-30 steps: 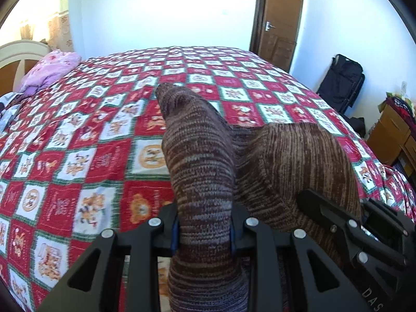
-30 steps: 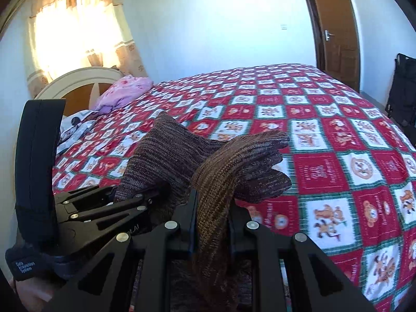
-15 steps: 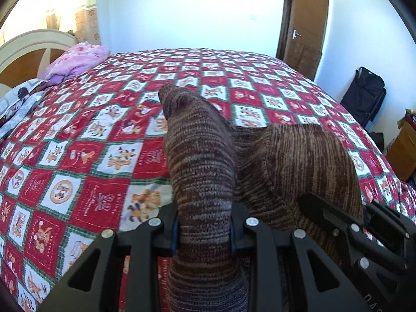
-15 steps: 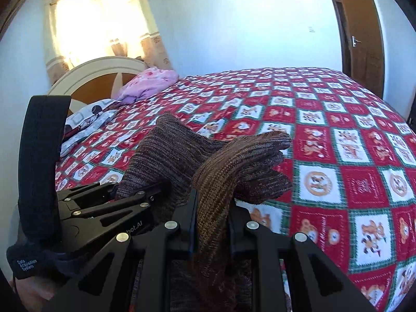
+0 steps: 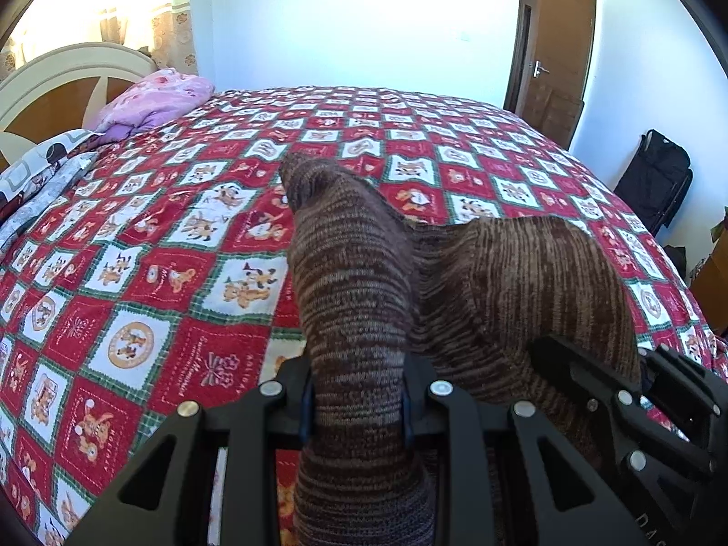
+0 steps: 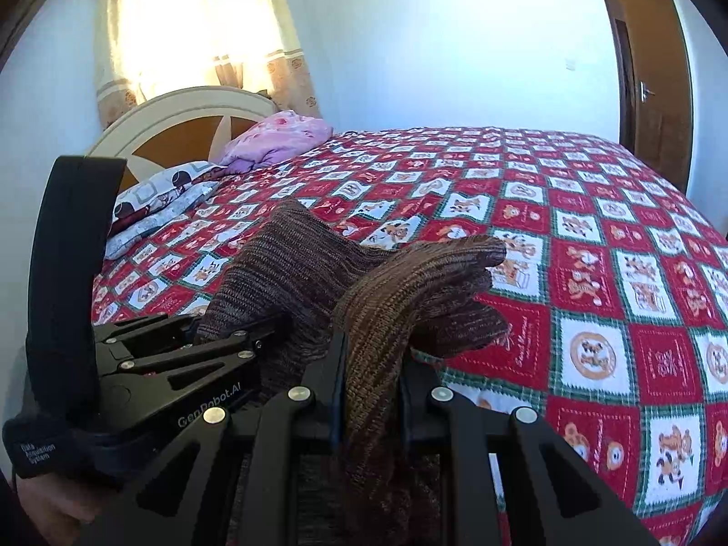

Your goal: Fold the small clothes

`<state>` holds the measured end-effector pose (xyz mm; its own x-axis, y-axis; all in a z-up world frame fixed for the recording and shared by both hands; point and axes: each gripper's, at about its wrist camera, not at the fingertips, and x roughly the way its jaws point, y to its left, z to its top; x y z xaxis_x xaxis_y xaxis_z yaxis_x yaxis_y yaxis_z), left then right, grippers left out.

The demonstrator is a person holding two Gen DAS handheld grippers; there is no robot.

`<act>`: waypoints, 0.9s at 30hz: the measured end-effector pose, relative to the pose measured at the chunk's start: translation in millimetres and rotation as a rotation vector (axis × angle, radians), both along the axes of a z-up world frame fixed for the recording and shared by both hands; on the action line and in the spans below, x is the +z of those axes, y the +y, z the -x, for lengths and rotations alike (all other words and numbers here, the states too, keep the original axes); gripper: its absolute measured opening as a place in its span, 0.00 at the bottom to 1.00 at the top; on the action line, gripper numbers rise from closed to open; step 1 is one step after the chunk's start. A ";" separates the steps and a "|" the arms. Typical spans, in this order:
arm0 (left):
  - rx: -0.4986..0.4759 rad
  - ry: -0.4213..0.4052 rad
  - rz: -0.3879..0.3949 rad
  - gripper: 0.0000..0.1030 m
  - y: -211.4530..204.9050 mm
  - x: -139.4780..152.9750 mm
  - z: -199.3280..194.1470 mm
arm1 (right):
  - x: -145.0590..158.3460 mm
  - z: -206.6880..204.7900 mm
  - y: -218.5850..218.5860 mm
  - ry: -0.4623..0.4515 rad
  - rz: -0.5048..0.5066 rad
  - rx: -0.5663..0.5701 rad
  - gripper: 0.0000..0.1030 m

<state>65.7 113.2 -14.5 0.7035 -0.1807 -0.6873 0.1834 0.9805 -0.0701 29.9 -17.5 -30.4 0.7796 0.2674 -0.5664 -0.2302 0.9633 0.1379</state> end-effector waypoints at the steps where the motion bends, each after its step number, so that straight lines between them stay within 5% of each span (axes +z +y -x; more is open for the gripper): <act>1: 0.003 -0.002 -0.002 0.28 1.5 0.2 -2.5 | 0.0 -2.4 1.8 -0.003 0.006 0.002 0.18; 18: 0.040 -0.069 -0.049 0.28 -2.9 -7.7 -59.4 | -8.8 -57.9 21.8 -0.120 0.224 -0.005 0.18; 27: 0.099 -0.028 -0.061 0.28 -5.0 -36.2 -97.4 | -41.3 -115.1 19.6 -0.066 0.333 -0.038 0.18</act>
